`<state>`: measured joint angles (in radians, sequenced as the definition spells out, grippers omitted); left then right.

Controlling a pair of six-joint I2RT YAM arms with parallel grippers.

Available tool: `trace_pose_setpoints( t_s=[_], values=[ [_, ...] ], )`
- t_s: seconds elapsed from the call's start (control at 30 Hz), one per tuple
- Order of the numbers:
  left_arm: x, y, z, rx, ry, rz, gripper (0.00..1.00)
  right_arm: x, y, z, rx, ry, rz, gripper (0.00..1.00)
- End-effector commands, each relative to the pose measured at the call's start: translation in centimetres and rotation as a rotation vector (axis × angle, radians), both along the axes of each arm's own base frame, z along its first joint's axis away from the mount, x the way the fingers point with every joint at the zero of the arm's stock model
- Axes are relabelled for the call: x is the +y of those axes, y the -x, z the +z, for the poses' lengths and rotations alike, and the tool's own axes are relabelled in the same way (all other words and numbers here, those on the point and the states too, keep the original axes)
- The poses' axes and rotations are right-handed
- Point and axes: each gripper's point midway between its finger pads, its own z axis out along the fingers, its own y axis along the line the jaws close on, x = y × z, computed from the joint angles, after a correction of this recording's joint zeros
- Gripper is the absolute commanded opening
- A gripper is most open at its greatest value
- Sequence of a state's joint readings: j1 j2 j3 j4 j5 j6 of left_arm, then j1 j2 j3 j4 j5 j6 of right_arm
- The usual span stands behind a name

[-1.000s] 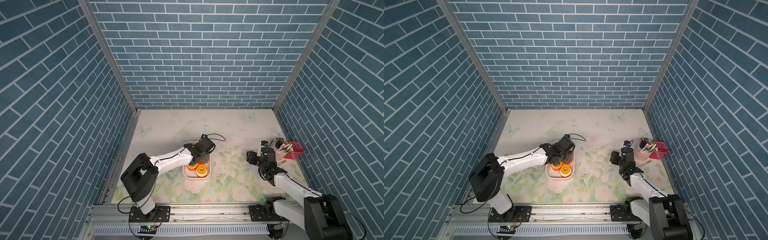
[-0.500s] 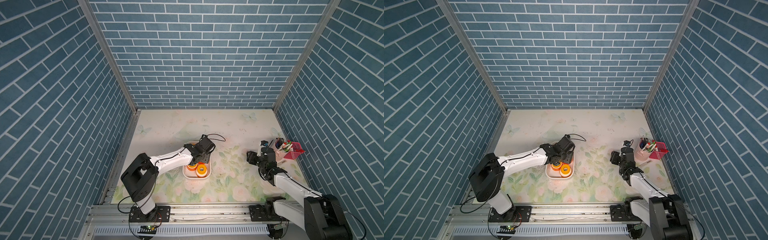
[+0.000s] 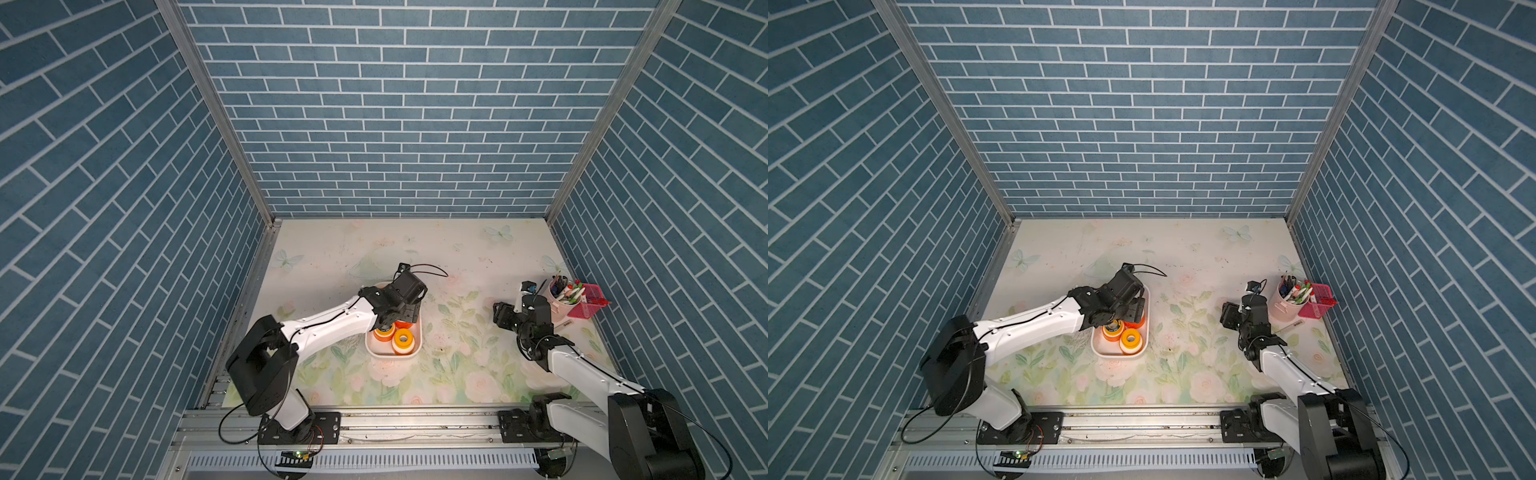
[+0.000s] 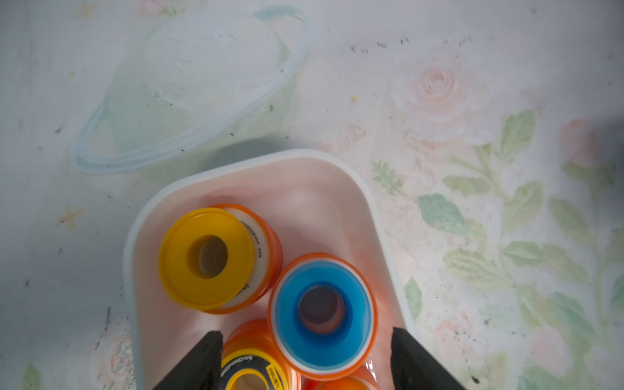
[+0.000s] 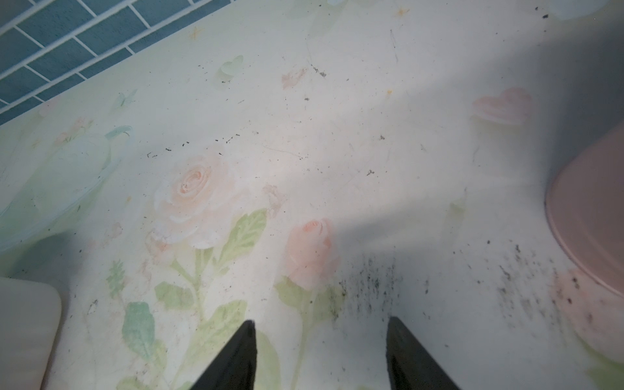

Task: Put the sealing tape into the storage box
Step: Place the sealing tape in the storage box, then reset both arms

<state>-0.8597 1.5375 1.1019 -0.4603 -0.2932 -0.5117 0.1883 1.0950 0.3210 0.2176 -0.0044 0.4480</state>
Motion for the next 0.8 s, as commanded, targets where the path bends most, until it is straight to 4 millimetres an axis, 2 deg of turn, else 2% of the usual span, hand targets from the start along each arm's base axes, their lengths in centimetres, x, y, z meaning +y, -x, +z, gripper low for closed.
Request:
trace_pose_setpoints(
  t_s=[0.0, 0.17, 0.27, 0.33, 0.43, 0.57, 0.63, 0.77],
  values=[
    [4.2, -0.6, 3.0, -0.116, -0.032, 0.144, 0.91, -0.3, -1.1, 2.2, -0.063, 0.016, -0.011, 0.62],
    [11.9, -0.9, 9.1, -0.403, 0.062, 0.426, 0.97, -1.8, -2.2, 5.6, -0.155, 0.081, -0.074, 0.64],
    [16.8, 0.4, 11.3, -0.593, 0.062, 0.595, 1.00, -2.9, -2.4, 8.0, -0.240, 0.134, -0.111, 0.66],
    [19.1, 1.0, 11.8, -0.680, 0.024, 0.634, 1.00, -3.5, -2.3, 9.4, -0.310, 0.179, -0.129, 0.66],
    [21.5, 1.0, 11.3, -0.754, 0.019, 0.658, 1.00, -4.4, -1.9, 10.7, -0.402, 0.239, -0.149, 0.68],
    [23.0, -0.2, 9.1, -0.785, 0.036, 0.565, 1.00, -4.3, -1.5, 10.8, -0.466, 0.269, -0.129, 0.69],
    [23.4, -1.2, 8.2, -0.805, 0.017, 0.507, 1.00, -4.1, -1.4, 10.5, -0.475, 0.281, -0.106, 0.69],
    [24.8, -4.2, 5.1, -0.744, -0.012, 0.436, 1.00, -3.9, -1.2, 9.9, -0.477, 0.315, -0.080, 0.71]
  ],
)
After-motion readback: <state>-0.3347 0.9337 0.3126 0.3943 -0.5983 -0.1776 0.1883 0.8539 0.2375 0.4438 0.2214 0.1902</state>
